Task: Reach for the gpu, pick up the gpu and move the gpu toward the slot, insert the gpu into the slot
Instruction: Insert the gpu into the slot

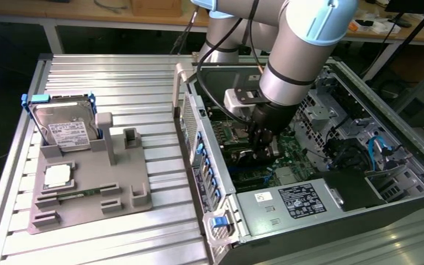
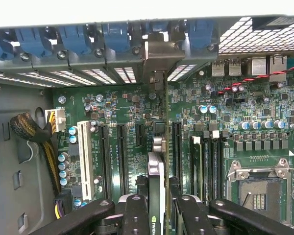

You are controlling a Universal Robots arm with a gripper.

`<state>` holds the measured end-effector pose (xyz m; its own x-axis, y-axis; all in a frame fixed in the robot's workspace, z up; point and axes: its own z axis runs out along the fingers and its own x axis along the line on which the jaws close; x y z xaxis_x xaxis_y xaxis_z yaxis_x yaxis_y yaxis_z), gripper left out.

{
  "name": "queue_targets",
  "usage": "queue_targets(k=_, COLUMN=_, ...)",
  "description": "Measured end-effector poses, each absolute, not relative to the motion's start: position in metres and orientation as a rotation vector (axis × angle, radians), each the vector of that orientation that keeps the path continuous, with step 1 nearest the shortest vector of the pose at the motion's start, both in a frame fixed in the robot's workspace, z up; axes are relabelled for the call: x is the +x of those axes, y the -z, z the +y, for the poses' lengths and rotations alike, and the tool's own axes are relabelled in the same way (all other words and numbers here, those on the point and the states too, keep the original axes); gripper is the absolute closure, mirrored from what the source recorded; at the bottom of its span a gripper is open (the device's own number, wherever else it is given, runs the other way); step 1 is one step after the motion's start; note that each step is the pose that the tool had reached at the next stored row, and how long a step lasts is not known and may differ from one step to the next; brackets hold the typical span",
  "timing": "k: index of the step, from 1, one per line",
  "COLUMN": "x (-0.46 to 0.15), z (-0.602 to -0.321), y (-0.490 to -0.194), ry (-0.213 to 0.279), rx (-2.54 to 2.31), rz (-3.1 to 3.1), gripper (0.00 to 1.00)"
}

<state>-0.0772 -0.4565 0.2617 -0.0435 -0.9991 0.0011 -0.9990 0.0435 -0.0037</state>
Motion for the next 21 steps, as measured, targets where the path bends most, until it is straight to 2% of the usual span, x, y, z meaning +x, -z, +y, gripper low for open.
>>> queue_targets(k=21, x=-0.0773, z=-0.4565, y=-0.2557, ry=0.005, rx=-2.171, rz=2.268, gripper=0.73)
